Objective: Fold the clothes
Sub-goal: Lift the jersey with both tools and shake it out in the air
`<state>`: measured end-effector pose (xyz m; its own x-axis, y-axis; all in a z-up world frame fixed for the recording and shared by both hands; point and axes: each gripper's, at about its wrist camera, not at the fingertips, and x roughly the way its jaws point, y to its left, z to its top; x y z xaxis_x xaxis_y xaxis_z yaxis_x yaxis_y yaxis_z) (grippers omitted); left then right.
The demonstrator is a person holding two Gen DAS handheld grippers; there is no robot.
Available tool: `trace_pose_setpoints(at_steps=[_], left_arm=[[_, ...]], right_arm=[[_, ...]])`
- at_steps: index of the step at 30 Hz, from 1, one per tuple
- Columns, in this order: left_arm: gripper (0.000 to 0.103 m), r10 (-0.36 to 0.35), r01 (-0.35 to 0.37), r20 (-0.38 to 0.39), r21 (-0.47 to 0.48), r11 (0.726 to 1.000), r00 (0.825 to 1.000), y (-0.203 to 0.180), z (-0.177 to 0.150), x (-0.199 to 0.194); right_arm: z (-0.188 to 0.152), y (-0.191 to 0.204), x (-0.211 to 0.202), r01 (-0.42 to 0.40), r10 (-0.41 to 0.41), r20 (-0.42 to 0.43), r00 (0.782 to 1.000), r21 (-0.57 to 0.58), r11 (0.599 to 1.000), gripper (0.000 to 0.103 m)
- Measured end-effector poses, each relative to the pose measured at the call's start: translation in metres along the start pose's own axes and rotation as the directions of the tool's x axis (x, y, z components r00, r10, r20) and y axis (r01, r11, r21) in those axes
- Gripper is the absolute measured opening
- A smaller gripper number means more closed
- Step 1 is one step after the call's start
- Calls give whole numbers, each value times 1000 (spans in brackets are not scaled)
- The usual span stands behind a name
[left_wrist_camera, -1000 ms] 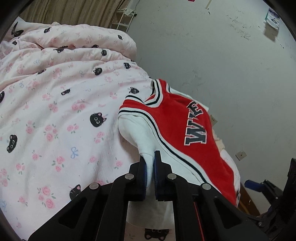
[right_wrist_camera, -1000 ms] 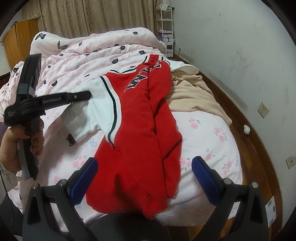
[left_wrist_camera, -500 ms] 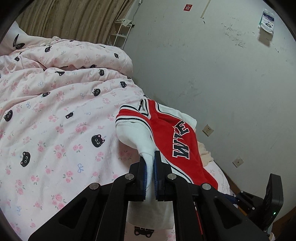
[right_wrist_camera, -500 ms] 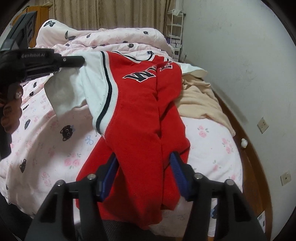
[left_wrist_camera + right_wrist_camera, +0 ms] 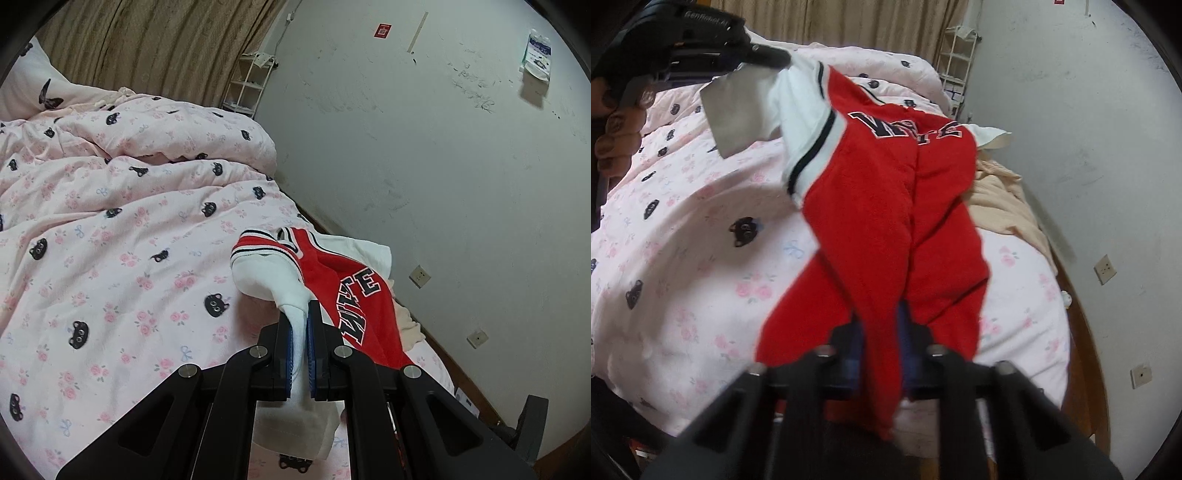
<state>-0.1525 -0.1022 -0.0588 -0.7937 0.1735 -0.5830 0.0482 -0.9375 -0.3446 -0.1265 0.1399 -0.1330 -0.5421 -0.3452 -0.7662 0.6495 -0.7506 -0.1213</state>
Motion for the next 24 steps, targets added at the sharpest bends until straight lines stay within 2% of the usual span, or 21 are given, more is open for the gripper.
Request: trace_pose_setpoints(at_steps=[1, 6, 10, 16, 24], left_arm=[[5, 10, -10, 3, 1, 1000, 1000, 2, 1, -2], [5, 81, -81, 6, -31, 996, 997, 34, 14, -13], [5, 157, -157, -2, -33, 987, 988, 66, 28, -22], [5, 277, -278, -30, -60, 959, 960, 129, 44, -44], [5, 399, -402, -43, -97, 911, 916, 204, 36, -99]], right_arm=[[2, 3, -2, -12, 12, 4, 1000, -1, 1000, 7], [21, 31, -16, -111, 112, 42, 993, -24, 993, 6], [46, 58, -24, -229, 230, 51, 972, -32, 973, 5], [89, 117, -26, -420, 421, 27, 907, -49, 906, 5], [121, 219, -20, -606, 604, -55, 795, -111, 788, 5]])
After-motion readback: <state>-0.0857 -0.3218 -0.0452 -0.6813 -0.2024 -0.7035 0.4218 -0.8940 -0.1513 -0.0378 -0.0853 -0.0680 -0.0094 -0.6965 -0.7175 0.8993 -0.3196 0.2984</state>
